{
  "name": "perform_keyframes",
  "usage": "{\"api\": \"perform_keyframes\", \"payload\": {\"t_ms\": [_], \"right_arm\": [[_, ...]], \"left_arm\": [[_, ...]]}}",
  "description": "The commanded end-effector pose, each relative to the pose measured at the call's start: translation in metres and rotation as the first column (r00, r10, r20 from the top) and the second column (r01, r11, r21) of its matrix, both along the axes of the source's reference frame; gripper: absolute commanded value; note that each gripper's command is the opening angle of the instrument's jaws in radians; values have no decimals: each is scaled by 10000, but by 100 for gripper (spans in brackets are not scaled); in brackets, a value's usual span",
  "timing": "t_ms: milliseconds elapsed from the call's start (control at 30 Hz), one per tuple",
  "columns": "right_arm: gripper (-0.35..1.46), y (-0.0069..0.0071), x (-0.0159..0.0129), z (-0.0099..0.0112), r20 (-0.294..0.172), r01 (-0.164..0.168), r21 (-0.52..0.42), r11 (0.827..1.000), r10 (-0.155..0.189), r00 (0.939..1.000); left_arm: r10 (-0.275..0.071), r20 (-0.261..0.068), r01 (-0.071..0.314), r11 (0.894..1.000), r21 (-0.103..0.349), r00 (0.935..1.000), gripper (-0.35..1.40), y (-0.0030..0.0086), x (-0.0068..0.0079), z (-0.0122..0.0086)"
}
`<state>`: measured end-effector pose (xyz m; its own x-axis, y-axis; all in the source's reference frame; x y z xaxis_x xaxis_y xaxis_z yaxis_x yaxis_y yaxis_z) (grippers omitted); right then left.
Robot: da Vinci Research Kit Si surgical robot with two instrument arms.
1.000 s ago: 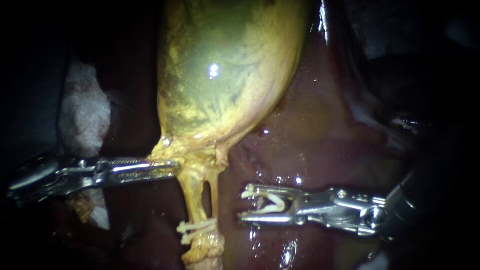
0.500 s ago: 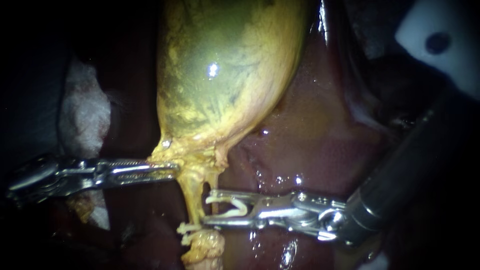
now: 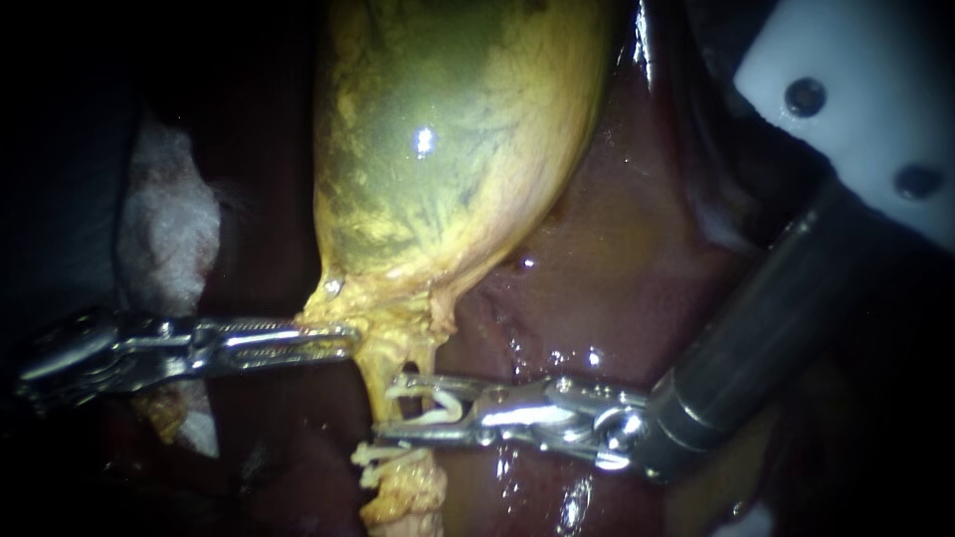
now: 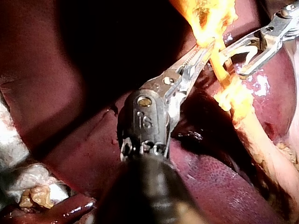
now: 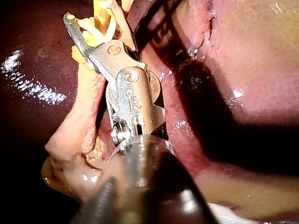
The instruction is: Clipping third clip left tube
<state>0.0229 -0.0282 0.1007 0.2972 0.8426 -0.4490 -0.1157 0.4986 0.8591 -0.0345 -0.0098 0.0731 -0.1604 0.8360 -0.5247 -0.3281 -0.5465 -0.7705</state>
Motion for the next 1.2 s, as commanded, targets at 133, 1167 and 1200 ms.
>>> {"api": "perform_keyframes", "payload": {"t_ms": [133,1167,1200], "right_arm": [[48,-2,1,10,118,97,18,10000,-97,9999],[53,9,-6,27,320,33,36,10000,-34,9995],[53,9,-7,28,320,34,34,10000,-36,9995]], "left_arm": [[0,1,0,10000,-7,10000,-35,0,0,0],[-28,-18,28,10000,-4,10000,-35,-1,-1,-4],[-28,-18,28,10000,-3,10000,-35,-1,-1,-4]]}}
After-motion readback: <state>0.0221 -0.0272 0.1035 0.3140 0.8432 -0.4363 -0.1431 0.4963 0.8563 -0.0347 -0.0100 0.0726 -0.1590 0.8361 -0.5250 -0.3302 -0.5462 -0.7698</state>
